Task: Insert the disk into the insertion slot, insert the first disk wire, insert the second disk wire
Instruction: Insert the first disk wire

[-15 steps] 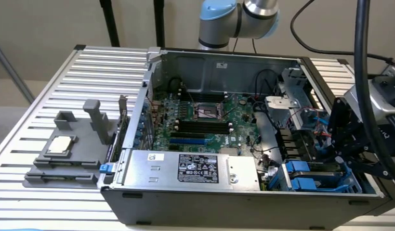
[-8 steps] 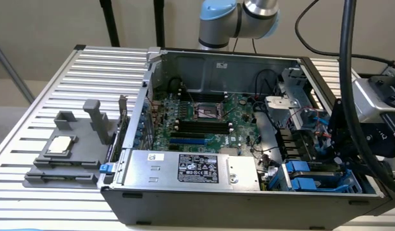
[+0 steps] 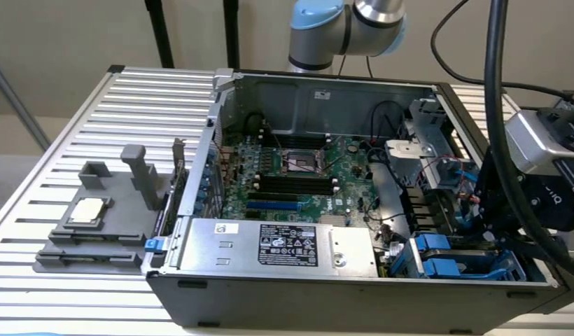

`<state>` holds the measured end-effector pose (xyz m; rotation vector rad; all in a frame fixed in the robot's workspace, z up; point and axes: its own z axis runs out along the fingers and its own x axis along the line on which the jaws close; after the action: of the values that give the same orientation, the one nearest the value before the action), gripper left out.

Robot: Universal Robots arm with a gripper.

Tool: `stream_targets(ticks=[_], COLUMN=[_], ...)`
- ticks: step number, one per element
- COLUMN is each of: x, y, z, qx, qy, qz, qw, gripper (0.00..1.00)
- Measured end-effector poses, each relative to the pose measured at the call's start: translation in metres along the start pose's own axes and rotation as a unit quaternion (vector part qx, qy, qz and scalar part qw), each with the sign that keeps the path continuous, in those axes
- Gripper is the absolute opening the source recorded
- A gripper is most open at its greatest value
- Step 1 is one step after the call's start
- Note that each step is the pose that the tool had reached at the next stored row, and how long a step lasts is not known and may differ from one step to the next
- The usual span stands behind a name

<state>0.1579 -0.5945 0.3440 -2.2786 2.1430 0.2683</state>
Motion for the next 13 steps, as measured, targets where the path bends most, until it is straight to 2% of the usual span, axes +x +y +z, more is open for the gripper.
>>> stream_targets(ticks=[3, 5, 8, 11, 13], x=[-0.0002, -0.0004, -0.0010, -0.0018, -0.0023], y=[-0.0043, -0.0067, -0.0080, -0.0087, -0.0093], z=[0.0000, 0.0008, 0.0029, 0.0045, 0.0047], qx=[-0.0018, -0.0034, -0.0072, -0.0129, -0.0157], qy=[0.0040, 0.0055, 0.0061, 0.0064, 0.0068], qz=[0.002, 0.004, 0.009, 0.014, 0.018], qw=[1.0000, 1.0000, 0.9999, 0.9998, 0.9997], gripper=[0.16, 0.16, 0.16, 0.16, 0.16])
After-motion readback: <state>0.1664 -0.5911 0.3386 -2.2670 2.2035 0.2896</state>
